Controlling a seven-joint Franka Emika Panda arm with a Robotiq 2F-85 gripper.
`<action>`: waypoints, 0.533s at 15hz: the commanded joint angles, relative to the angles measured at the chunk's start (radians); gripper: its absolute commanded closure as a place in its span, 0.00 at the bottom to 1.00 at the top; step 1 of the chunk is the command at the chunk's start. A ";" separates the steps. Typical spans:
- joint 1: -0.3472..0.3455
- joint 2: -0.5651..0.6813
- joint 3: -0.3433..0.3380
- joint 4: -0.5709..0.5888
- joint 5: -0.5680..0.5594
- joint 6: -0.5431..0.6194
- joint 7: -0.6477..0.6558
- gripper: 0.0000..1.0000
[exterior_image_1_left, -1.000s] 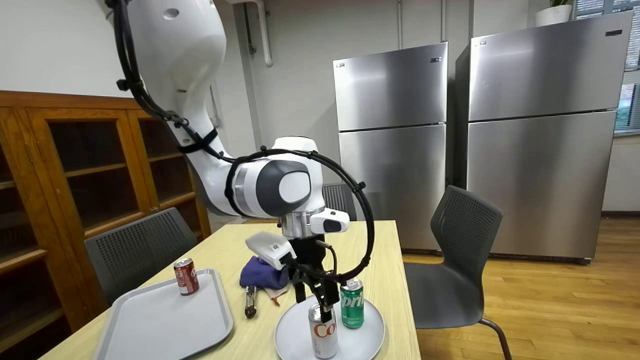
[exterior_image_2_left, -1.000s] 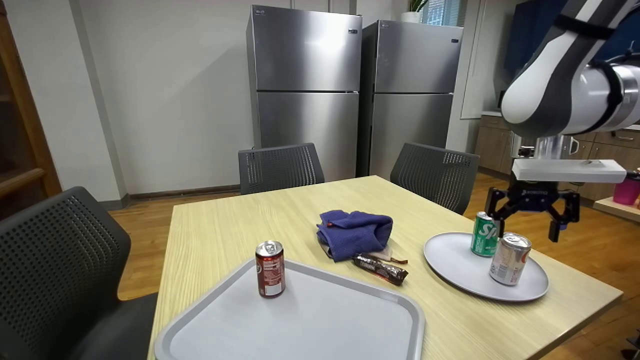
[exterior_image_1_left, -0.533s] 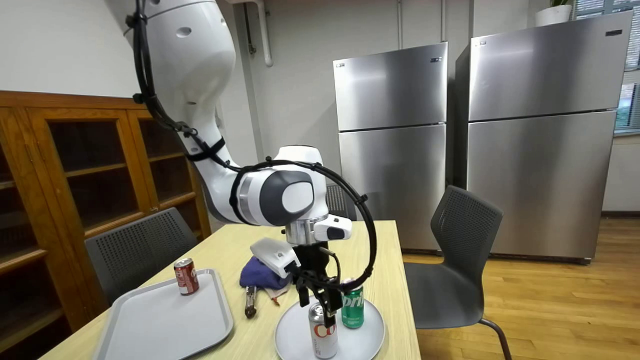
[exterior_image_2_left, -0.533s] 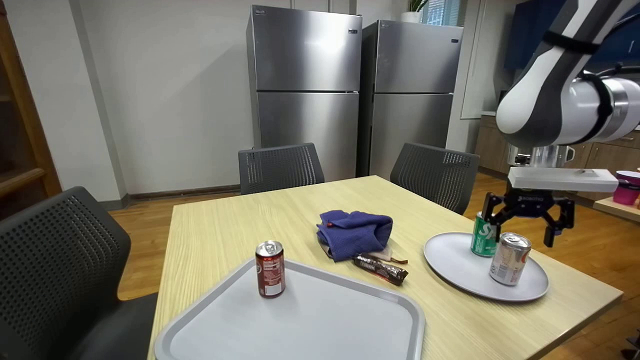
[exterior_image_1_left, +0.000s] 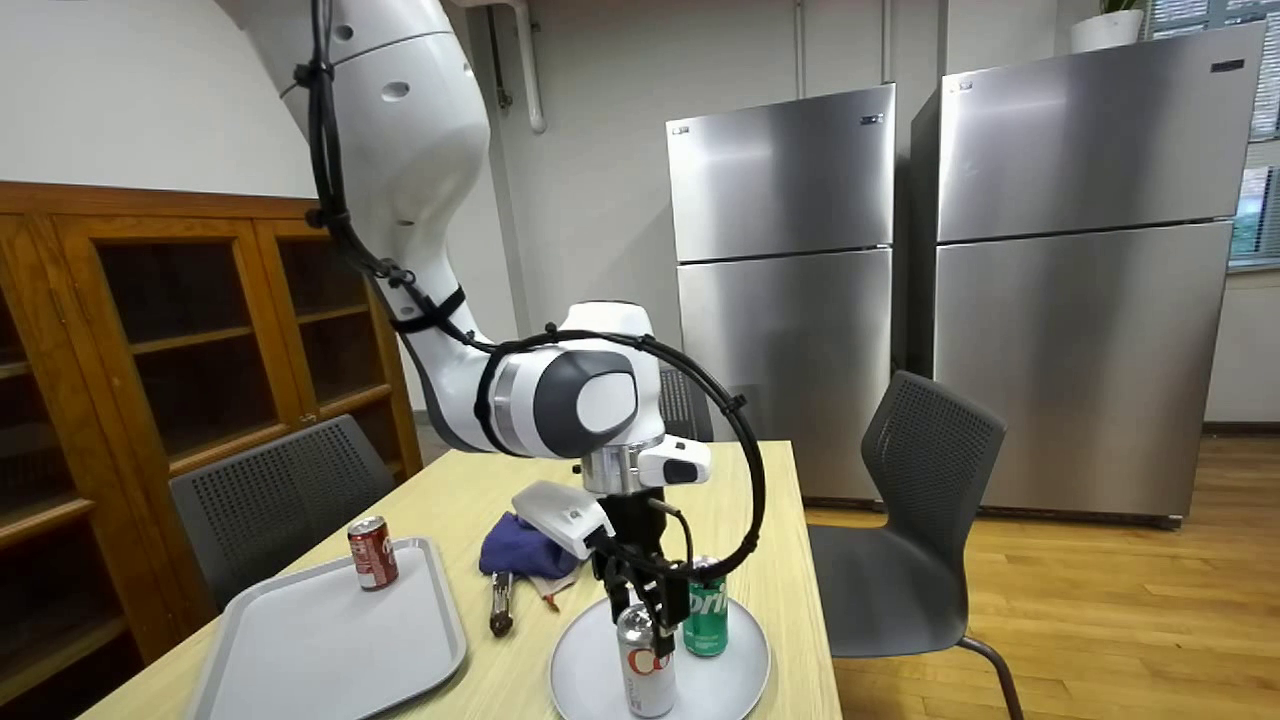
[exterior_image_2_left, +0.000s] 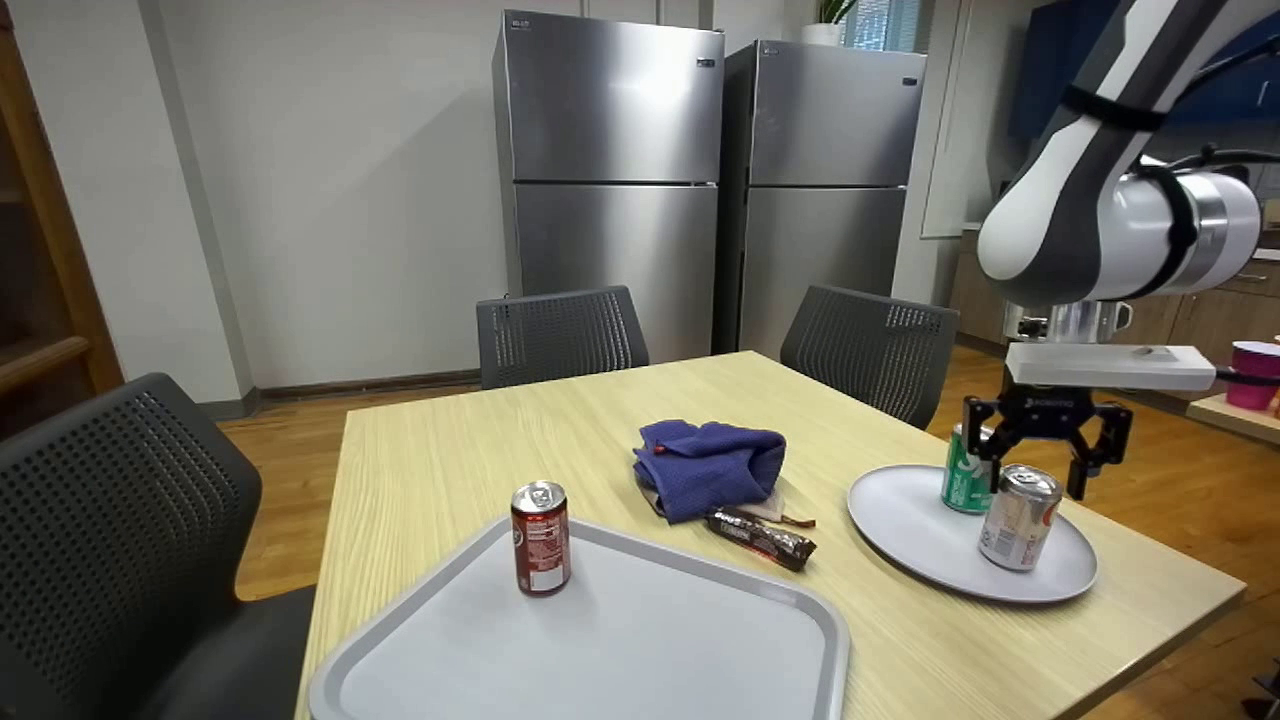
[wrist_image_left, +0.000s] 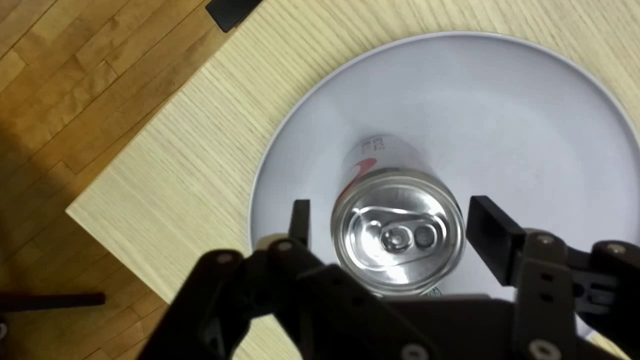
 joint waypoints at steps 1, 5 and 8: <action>-0.007 0.022 0.015 0.028 0.024 0.002 -0.040 0.49; 0.007 0.010 0.012 0.028 0.008 0.001 -0.036 0.61; 0.041 -0.025 0.000 0.011 -0.028 0.006 -0.015 0.61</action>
